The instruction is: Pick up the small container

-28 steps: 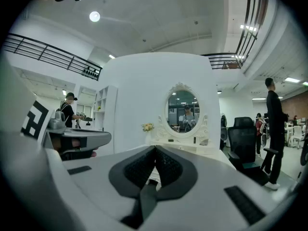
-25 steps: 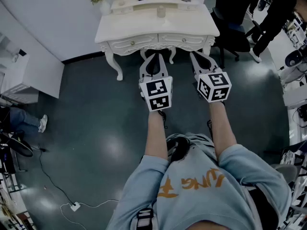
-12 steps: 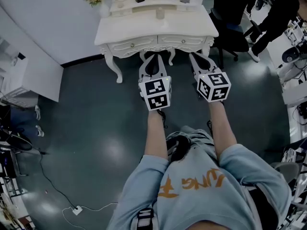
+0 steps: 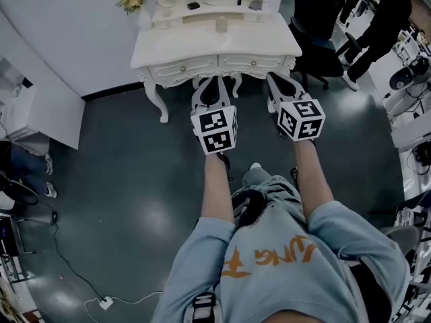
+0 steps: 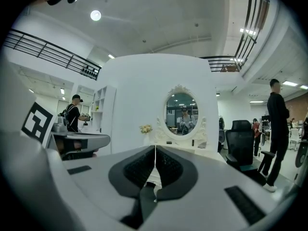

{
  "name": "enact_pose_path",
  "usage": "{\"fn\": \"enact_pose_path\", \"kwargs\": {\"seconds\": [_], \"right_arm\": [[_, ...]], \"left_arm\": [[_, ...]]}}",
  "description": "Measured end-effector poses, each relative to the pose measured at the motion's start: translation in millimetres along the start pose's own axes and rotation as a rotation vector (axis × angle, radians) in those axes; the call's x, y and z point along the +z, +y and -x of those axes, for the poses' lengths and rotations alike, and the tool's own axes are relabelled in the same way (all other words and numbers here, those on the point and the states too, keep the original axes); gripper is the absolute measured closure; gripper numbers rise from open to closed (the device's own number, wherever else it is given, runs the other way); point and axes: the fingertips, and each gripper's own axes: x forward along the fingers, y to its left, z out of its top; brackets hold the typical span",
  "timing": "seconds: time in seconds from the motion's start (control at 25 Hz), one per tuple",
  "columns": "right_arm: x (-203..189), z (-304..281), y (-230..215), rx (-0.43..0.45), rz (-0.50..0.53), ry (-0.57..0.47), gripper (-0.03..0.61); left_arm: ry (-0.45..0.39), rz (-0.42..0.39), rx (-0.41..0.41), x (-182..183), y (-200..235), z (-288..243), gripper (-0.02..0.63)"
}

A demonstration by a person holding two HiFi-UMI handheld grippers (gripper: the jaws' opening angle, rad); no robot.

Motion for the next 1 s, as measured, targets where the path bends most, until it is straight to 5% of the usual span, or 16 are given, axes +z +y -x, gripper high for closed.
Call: {"fn": "enact_pose_path", "kwargs": {"seconds": [0.56, 1.0], "right_arm": [[44, -20, -10, 0.006, 0.054, -0.085, 0.549], [43, -80, -76, -0.024, -0.033, -0.104, 0.549]], "left_arm": [[-0.091, -0.003, 0.051, 37, 37, -17, 0.592], [-0.091, -0.03, 0.018, 38, 42, -97, 0.592]]}}
